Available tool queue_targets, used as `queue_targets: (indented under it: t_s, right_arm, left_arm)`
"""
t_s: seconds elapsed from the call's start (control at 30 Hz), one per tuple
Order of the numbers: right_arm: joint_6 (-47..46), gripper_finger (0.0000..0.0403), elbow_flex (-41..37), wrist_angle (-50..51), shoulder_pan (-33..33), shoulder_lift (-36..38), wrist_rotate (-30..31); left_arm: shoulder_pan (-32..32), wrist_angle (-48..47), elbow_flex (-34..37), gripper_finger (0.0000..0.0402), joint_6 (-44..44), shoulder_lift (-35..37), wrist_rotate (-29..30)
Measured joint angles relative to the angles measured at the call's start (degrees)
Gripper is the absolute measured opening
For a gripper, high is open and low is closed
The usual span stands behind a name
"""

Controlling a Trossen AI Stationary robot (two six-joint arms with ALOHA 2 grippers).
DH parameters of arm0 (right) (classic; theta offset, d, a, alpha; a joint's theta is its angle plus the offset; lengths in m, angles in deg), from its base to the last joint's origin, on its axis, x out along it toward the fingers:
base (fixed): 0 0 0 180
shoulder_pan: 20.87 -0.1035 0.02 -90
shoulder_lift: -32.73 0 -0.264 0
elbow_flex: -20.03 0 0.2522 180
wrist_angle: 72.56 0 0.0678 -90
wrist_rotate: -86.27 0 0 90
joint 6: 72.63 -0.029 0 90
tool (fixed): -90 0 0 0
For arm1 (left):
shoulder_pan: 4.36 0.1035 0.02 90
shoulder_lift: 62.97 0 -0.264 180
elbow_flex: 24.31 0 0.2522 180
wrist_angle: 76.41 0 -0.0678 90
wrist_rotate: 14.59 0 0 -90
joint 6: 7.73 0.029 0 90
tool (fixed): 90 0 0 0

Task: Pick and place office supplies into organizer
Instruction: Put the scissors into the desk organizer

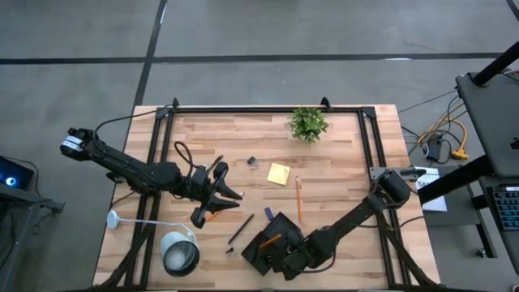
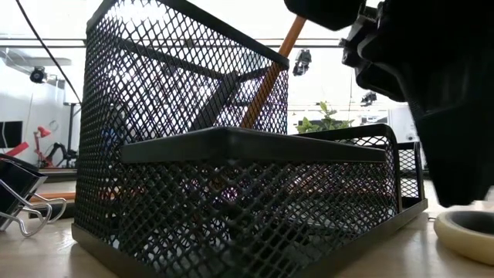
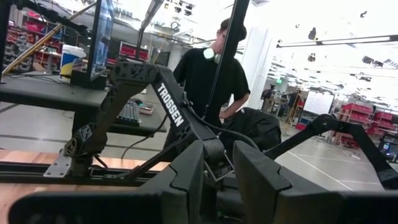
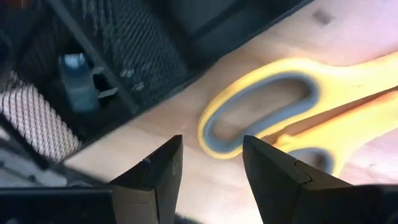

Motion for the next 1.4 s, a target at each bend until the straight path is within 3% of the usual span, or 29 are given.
queue_targets:
  t_s: [0.5,0.83,1.13,1.23,1.4]
  right_arm:
    - [1.35,0.0159,-0.18,2.23,-2.93,0.79,-3.00]
    - [1.20,0.0160,-0.76,7.18,-3.08,4.28,1.21]
    - [1.56,0.0160,-0.54,4.72,-3.02,6.32,2.01]
    - [1.87,0.0160,-0.50,8.93,-3.04,6.46,2.19]
    - [8.56,0.0160,-1.31,12.52,-2.89,6.49,2.40]
  left_arm:
    - [-0.04,0.20,0.00,0.0073,-0.02,0.11,-1.02]
    - [-0.02,0.17,0.00,0.0073,-0.09,0.11,-1.12]
    - [-0.04,0.04,0.00,0.0073,-0.13,0.06,-1.34]
    - [-0.04,0.04,0.00,0.0073,-0.13,0.04,-1.36]
    - [0.00,0.02,0.00,0.0073,-0.11,0.00,-1.39]
